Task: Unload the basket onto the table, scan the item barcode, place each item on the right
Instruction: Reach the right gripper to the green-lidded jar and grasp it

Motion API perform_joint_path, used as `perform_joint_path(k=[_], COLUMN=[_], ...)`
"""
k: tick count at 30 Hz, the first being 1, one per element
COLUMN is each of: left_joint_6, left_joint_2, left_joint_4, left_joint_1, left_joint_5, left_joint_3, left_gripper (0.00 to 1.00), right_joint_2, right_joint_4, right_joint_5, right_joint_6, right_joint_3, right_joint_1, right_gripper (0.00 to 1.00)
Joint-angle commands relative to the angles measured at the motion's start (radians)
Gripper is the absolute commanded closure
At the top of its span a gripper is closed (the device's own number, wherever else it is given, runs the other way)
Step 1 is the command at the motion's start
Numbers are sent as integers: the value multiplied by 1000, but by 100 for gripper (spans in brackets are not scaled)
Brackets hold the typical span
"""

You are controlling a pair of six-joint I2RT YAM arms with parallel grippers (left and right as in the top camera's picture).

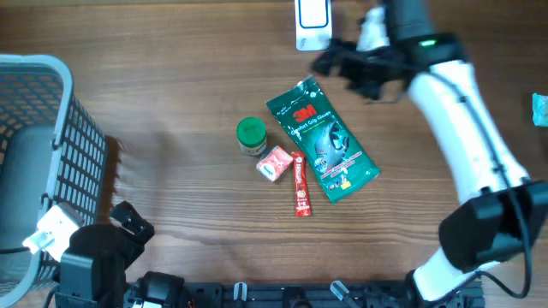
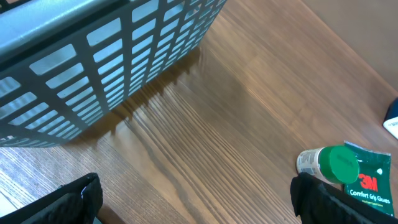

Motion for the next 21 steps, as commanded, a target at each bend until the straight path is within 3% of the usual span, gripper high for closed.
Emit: perform_joint_path(k=[1,5,10,17,21], left_joint_6=[-9,-9,-9,-9,-9], left_joint_2=[-3,-3,-3,-3,-3], left_joint_4=[2,2,2,2,2], left_joint_1=[8,8,8,8,8], left_joint_5=[-2,-2,-2,-2,-2], left_joint_3=[7,7,7,7,7], left_gripper=[0,0,0,0,0], right_joint_2=[28,114,272,342,375], right_joint_4=[61,95,237,227,172], right_joint_5=[147,399,447,483,470], right_joint_6=[50,134,204,261,295], right_joint_3=[-1,-1,0,0,-1], right_joint_1=[207,377,452,462,480], right_gripper=[0,0,0,2,8])
